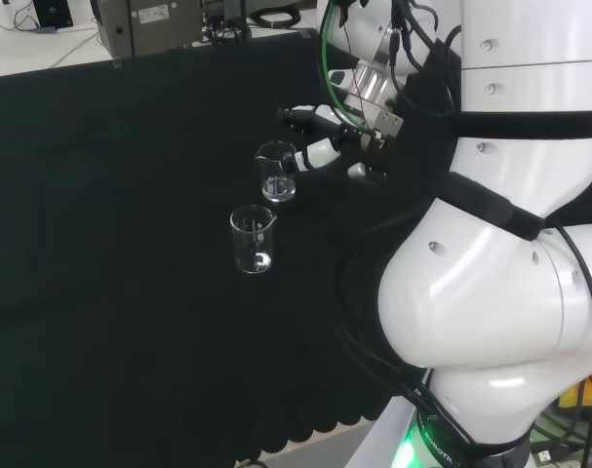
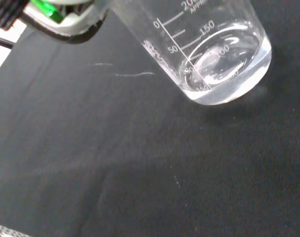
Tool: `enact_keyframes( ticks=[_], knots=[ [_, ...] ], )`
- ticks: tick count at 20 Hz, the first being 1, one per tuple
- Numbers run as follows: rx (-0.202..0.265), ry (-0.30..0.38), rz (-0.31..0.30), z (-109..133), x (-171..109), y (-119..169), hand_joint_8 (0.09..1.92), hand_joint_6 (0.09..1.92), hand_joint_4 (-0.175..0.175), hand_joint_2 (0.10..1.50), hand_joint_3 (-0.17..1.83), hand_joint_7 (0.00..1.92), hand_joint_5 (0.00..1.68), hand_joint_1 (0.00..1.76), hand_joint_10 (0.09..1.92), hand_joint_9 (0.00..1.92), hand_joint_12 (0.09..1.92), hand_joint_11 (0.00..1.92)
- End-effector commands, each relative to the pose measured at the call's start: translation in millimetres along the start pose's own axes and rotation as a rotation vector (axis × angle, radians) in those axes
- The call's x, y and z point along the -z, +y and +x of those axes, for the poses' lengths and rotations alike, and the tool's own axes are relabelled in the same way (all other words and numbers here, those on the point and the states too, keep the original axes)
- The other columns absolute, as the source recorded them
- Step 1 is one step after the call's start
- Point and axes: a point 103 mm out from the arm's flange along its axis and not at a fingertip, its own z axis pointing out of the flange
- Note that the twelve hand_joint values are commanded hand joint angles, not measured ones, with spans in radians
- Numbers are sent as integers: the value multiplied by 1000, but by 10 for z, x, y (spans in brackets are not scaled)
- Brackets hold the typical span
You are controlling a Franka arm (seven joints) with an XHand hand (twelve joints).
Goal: Pick up the beaker on the right.
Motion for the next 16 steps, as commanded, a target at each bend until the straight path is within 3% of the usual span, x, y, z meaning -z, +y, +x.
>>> enact_keyframes(
  ticks=[1, 7, 12, 16],
  knots=[
    [57, 104, -5, -38, -122, 54, 482, 87, 6, 595, 435, 73, 266, 874, 563, 216, 1197, 0],
    [83, 114, 0, -26, -234, 90, 478, 87, 11, 595, 464, 71, 269, 906, 557, 214, 1177, 0],
    [76, 114, -14, -34, -299, 111, 483, 87, 12, 590, 471, 85, 279, 909, 558, 218, 1173, 0],
    [65, 126, -46, -40, -333, 132, 533, 87, 12, 571, 503, 206, 386, 948, 569, 302, 1215, 0]
  ],
)
